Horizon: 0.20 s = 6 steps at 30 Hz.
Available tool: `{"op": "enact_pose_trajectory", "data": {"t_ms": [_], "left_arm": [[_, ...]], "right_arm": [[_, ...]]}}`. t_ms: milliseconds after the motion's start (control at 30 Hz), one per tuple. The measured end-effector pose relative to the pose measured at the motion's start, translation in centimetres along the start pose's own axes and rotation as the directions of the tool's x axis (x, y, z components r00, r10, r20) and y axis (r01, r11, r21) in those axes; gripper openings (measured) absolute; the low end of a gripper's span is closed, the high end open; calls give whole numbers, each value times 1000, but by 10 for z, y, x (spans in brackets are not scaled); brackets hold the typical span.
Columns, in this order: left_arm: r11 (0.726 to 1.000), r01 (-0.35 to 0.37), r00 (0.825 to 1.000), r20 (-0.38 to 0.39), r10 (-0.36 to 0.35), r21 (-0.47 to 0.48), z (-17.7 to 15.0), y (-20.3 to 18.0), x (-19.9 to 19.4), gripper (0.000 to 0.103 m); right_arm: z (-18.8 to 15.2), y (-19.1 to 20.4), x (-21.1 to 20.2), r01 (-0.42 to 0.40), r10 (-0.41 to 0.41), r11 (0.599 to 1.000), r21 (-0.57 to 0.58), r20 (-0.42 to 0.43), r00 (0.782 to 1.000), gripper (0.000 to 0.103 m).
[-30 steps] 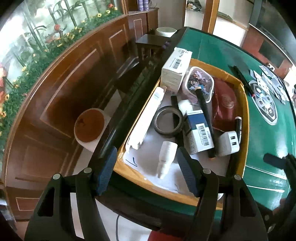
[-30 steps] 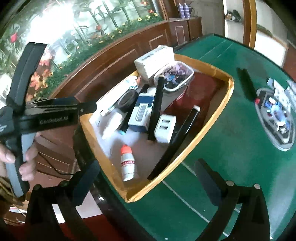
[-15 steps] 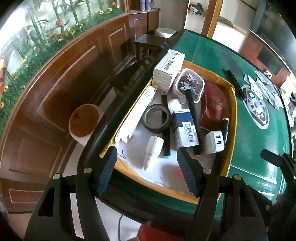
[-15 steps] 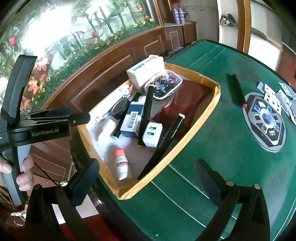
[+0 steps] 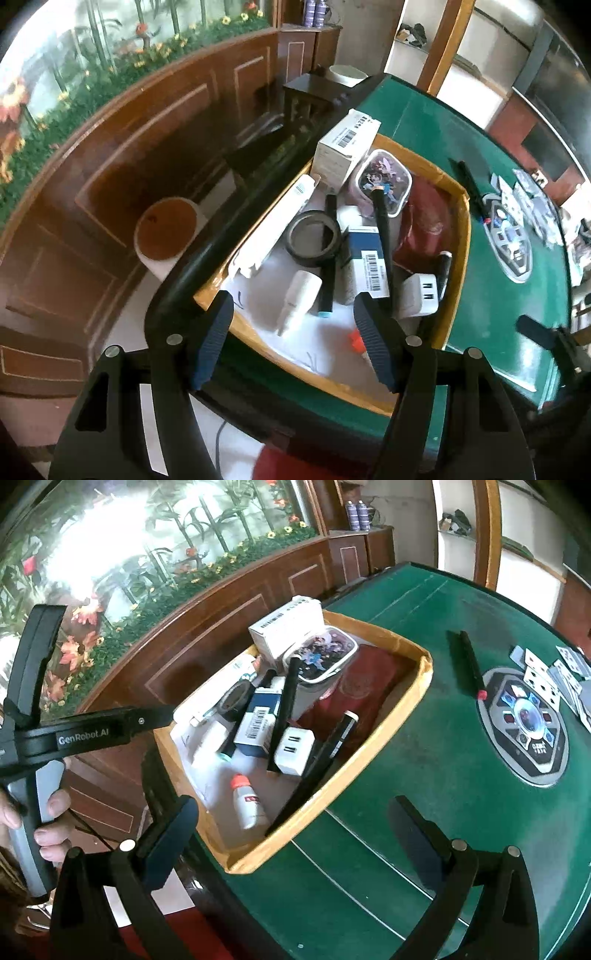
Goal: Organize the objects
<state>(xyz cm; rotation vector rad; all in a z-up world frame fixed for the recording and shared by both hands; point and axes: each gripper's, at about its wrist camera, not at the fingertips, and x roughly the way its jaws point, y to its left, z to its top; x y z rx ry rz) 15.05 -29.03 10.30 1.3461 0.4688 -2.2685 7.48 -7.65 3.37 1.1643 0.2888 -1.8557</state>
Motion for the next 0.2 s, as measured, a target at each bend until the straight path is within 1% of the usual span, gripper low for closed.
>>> {"op": "enact_pose_trajectory", "data": {"t_ms": [100, 133, 167, 200], "left_arm": [[1000, 8, 1000, 4, -8, -18, -5, -5, 4, 70], [1000, -4, 1000, 8, 4, -16, -7, -10, 6, 75], [1000, -17, 1000, 0, 17, 1, -8, -17, 8, 79], [999, -22, 1000, -16, 23, 23, -10, -24, 11, 79]], "right_arm": [[-8, -12, -4, 14, -14, 1000, 23, -3, 1000, 103], [-13, -18, -6, 24, -24, 999, 37, -5, 1000, 103], [-16, -24, -8, 32, -31, 998, 47, -7, 999, 103], [-22, -32, -10, 44, -43, 997, 63, -8, 999, 103]]}}
